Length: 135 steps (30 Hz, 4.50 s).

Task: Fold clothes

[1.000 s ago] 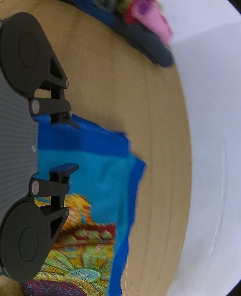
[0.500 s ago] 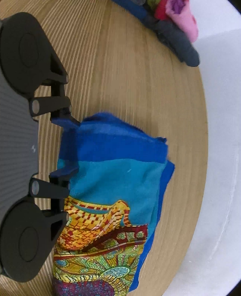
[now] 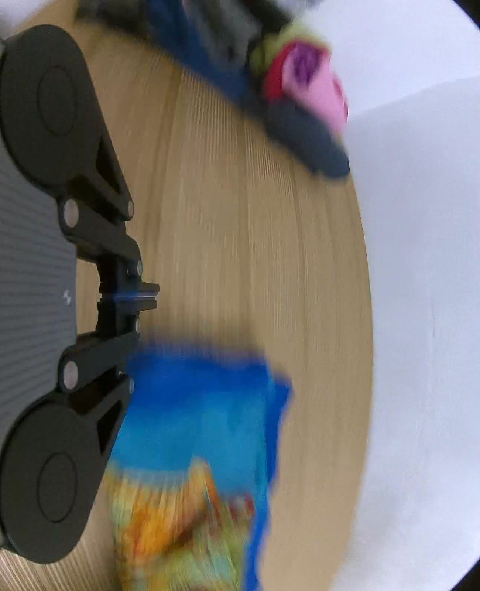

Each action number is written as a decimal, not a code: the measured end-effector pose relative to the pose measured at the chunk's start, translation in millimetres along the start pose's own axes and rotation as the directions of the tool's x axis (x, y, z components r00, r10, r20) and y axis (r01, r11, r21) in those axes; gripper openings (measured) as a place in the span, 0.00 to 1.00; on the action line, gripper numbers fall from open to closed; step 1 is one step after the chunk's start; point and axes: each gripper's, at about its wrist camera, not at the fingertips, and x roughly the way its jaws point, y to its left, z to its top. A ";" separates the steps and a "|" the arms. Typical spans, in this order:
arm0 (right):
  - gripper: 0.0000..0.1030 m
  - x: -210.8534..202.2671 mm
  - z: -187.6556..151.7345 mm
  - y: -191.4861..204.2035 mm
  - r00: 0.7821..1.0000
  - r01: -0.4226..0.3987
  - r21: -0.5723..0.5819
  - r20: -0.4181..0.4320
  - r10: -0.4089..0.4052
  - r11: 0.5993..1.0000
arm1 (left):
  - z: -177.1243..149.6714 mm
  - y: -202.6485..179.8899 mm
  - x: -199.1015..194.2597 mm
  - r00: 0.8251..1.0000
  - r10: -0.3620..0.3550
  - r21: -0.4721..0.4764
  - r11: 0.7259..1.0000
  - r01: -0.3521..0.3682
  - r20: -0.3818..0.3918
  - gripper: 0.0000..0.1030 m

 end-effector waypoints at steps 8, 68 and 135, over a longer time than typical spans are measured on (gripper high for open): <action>0.31 -8.3 -5.7 -16.3 0.984 0.179 -0.012 -0.023 -0.179 0.984 | -13.2 -34.0 -17.3 0.966 -0.256 0.082 0.964 0.253 0.031 0.40; 0.61 52.7 31.4 -45.6 0.965 0.255 0.081 0.036 -0.259 0.963 | 51.9 -88.9 73.7 0.972 -0.232 0.196 0.952 0.233 -0.029 0.65; 0.70 -28.2 -92.1 -59.1 0.988 0.071 0.512 0.080 -0.130 0.856 | -70.2 -165.2 -10.4 0.929 -0.351 0.686 0.704 0.182 0.114 0.60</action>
